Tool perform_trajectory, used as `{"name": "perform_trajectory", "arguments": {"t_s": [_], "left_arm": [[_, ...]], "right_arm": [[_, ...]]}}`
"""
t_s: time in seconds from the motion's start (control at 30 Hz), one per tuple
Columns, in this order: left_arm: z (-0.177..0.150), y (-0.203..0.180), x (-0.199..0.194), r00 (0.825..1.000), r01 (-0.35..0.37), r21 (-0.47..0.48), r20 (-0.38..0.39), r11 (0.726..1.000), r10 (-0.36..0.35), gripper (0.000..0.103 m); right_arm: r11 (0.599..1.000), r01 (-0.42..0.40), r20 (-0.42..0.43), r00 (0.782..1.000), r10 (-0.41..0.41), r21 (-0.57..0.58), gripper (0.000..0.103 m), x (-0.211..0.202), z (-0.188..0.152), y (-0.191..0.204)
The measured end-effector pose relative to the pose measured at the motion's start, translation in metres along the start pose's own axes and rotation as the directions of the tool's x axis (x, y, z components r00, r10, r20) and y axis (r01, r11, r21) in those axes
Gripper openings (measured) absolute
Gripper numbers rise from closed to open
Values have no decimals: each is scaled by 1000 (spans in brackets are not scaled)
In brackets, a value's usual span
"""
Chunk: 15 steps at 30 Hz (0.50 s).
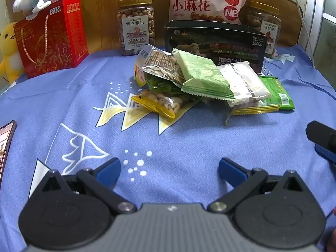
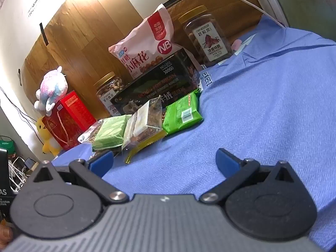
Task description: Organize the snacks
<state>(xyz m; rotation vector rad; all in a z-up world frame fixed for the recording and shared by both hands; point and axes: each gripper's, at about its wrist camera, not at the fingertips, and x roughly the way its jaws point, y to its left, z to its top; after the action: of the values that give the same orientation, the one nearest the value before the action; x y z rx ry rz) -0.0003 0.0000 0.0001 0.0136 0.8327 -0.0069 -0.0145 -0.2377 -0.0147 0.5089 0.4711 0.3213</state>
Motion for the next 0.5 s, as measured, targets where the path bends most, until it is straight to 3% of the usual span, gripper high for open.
{"name": "perform_trajectory", "arguments": {"t_s": [0.5], "left_arm": [[7,1,-5,1000,0,5,1,1000,0,103]], "right_arm": [[1000,-9,10,1000,9,18,103,-2,1,-4]]}}
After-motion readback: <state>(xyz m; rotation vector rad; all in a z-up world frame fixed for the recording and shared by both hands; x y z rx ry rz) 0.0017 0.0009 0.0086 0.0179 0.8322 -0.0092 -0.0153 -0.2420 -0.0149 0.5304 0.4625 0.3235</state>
